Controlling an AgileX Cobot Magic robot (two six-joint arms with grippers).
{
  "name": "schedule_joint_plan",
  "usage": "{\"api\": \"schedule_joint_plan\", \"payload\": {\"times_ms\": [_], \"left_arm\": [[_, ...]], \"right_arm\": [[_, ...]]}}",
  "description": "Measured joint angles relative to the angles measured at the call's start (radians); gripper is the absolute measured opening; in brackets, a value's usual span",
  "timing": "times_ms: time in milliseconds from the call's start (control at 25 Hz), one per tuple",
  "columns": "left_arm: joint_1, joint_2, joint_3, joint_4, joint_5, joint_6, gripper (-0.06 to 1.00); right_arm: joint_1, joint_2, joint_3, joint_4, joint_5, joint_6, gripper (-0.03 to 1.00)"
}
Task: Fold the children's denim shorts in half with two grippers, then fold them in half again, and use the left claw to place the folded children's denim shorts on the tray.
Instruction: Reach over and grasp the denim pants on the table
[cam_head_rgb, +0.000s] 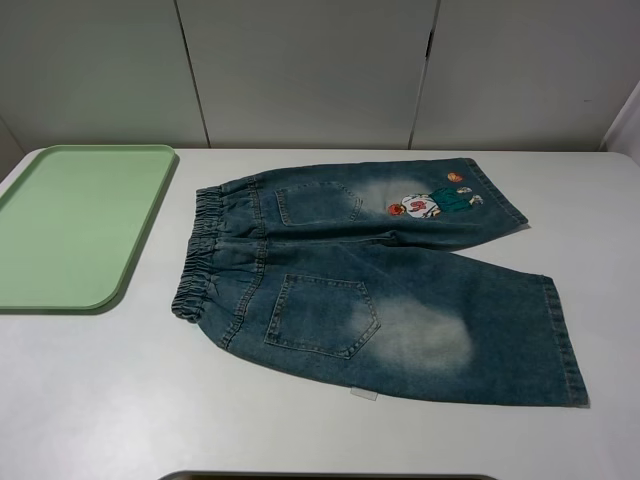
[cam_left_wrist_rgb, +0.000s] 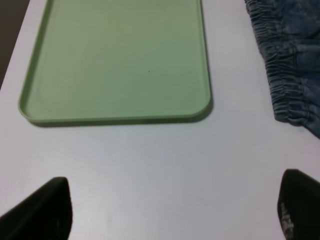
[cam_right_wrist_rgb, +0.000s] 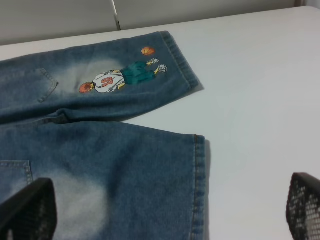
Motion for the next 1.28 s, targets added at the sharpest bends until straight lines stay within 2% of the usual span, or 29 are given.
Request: {"api": "schedule_joint_plan", "payload": {"times_ms": [1280], "left_arm": [[0.000, 0.000, 0.000, 0.000, 0.000, 0.000, 0.81]], "right_arm": [[0.000, 0.000, 0.001, 0.000, 0.000, 0.000, 0.69]]}}
